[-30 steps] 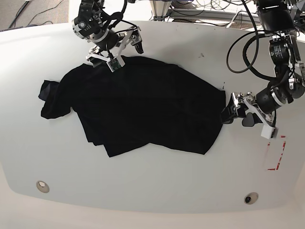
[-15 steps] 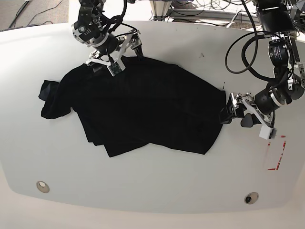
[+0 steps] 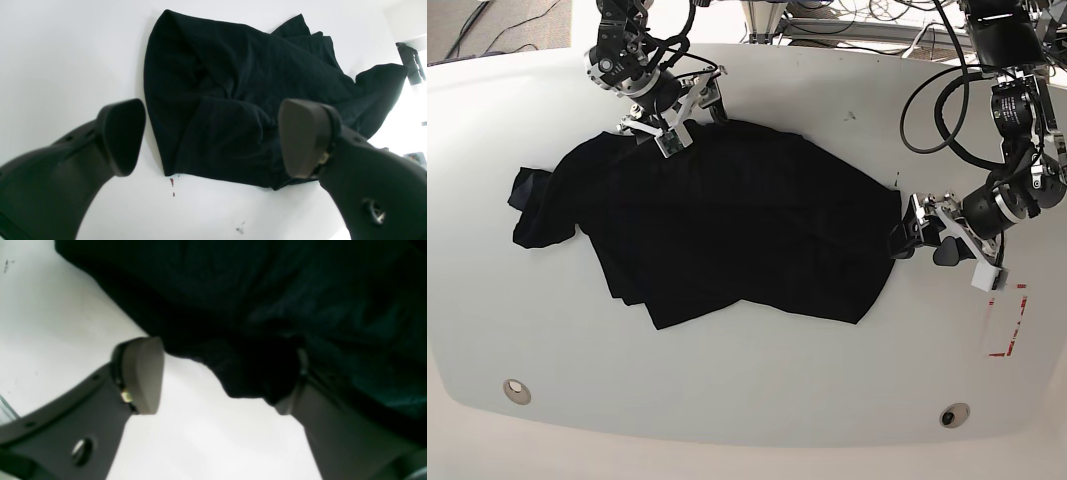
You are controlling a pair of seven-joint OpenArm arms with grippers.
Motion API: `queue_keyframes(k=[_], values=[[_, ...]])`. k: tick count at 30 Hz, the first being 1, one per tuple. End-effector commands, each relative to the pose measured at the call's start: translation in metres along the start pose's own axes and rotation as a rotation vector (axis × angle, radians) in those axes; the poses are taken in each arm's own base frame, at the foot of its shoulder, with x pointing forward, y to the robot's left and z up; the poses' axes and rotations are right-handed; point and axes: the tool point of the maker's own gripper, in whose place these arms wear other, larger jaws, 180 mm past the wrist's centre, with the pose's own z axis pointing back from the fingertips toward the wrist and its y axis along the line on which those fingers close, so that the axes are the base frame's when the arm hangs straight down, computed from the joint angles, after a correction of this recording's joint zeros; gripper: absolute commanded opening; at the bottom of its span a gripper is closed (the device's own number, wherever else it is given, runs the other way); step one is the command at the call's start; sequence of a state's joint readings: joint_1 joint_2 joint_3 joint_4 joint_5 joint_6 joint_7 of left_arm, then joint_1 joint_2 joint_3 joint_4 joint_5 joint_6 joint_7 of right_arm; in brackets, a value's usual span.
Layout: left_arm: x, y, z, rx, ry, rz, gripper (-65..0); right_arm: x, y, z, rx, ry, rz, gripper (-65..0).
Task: Layout the t-shirt on the table in an organized manner, then fold the t-shirt properly
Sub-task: 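Grasp the t-shirt edge with the right gripper and drag it outward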
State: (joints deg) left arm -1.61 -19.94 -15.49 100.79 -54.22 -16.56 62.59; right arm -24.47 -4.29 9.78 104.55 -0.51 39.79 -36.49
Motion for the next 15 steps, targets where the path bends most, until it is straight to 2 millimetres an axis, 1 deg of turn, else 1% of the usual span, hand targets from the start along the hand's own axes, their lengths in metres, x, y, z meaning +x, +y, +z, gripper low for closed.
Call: queue_keyframes(k=[1,3,6,7,8,9,11,13,15], values=[[0.018,0.000,0.007,-0.001,-0.048,-0.031,-5.1,0.000,0.002,0.002,0.005,0.000,-0.002,-30.8],[0.018,0.000,0.007,-0.001,-0.048,-0.031,-5.1,-0.001,0.002,0.002,0.005,0.001,-0.001,-35.4],[0.018,0.000,0.007,-0.001,-0.048,-0.031,-5.1,-0.006,-0.004,0.005,-0.002,0.017,0.018,-45.7],[0.018,0.000,0.007,-0.001,-0.048,-0.031,-5.1,-0.007,-0.005,0.006,-0.003,0.020,0.020,-48.2],[0.018,0.000,0.007,-0.001,-0.048,-0.031,-5.1,-0.009,-0.006,0.008,-0.005,0.025,0.025,-52.8],[0.018,0.000,0.007,0.001,-0.046,-0.031,-5.1,-0.010,-0.007,0.008,-0.006,0.027,0.025,-54.2],[0.017,0.002,0.007,0.011,-0.043,-0.035,-5.1,-0.018,-0.009,0.013,-0.012,0.047,0.033,-61.2],[0.014,0.008,0.007,0.045,-0.030,-0.050,-5.1,-0.020,-0.016,0.020,-0.025,0.059,0.061,-65.0],[0.008,0.014,0.007,0.077,-0.010,-0.059,-5.1,-0.021,-0.022,0.025,-0.036,0.067,0.087,-64.7]])
